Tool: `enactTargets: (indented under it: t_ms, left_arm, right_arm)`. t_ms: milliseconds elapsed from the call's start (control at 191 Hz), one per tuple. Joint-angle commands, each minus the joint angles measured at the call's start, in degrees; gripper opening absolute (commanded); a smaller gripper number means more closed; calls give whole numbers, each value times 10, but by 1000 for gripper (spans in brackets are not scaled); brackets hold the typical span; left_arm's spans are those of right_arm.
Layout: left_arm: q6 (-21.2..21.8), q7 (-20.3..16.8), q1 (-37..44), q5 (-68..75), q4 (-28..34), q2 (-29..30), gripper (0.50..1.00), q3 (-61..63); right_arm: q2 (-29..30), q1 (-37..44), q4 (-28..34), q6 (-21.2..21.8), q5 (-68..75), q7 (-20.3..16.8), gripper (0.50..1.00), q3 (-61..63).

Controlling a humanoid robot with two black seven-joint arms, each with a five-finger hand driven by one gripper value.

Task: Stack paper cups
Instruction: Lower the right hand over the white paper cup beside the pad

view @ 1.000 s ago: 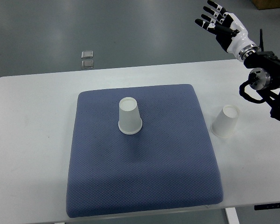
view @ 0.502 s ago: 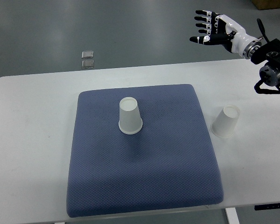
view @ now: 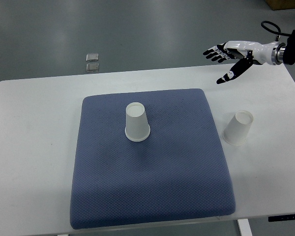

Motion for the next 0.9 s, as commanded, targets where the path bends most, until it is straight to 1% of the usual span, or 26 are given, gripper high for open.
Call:
enactTargets:
  t_ms: [0,120,288,413,529,607,706,785,895]
  left_arm:
    - [0,0,0,0,0,0,1000,0]
    - [0,0,0,0,0,0,1000,0]
    - [0,0,0,0,0,0,1000,-1]
    - [0,0,0,0,0,0,1000,-1]
    - [0,0,0,0,0,0,1000,0]
    - [0,0,0,0,0,0,1000,0]
    - [0,0,0,0,0,0,1000,-1]
    - [0,0,0,0,0,0,1000,0]
    - [0,0,0,0,0,0,1000,-1]
  right_arm:
    - [-17,7,24,5,-35,1,913,-45]
    - [-23,12,43,1,-54,1,913,-83]
    - [-53,26,73,4,-65,1,913,-117]
    - [-74,57,103,6,-77,3,913,-152]
    - [-98,60,139,9,-80,3,913,-166]
    - [-106,60,149,13,-87,3,913,-174]
    - [-105,54,155,2,-95,3,911,-181]
    - [-104,52,155,-23,-108,3,911,-182]
    - [-107,52,169,-23,-120,5,911,-182]
